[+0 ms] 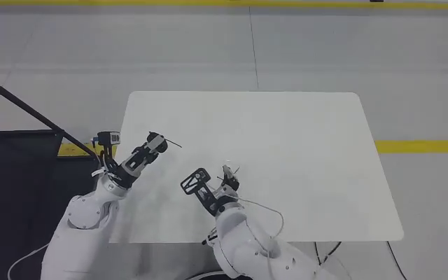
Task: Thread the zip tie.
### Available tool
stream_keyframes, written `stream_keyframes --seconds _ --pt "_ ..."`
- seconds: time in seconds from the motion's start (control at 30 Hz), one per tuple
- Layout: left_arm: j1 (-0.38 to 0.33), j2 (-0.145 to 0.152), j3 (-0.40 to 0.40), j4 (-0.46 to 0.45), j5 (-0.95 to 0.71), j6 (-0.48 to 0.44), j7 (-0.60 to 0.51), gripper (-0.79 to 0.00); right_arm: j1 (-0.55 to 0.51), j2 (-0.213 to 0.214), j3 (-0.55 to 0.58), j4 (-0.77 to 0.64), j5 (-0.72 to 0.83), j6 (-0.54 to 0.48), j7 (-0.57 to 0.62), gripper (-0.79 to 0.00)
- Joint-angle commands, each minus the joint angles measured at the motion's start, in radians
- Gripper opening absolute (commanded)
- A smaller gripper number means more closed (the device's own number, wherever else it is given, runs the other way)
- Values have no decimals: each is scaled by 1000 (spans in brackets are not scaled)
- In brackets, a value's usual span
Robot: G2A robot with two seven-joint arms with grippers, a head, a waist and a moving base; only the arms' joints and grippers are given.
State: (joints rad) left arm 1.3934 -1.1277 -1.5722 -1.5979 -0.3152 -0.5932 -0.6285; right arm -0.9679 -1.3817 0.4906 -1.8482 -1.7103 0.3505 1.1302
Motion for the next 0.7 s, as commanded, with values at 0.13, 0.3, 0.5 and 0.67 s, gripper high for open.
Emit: stream_keyframes --seconds 0.13,0.3,0.5,0.67 --pt "-1 0 2 5 -1 0 -1 -785 85 -74 -22 114 16 20 124 -157" --pt "1 0 -3 3 2 11 21 -785 114 -119 -28 186 12 29 164 -200" --pt "12 1 -40 -1 -1 26 75 -785 107 -151 -14 223 -8 32 169 -249" --pt "17 5 -75 14 -6 33 86 -785 88 -168 5 242 -41 22 183 -286"
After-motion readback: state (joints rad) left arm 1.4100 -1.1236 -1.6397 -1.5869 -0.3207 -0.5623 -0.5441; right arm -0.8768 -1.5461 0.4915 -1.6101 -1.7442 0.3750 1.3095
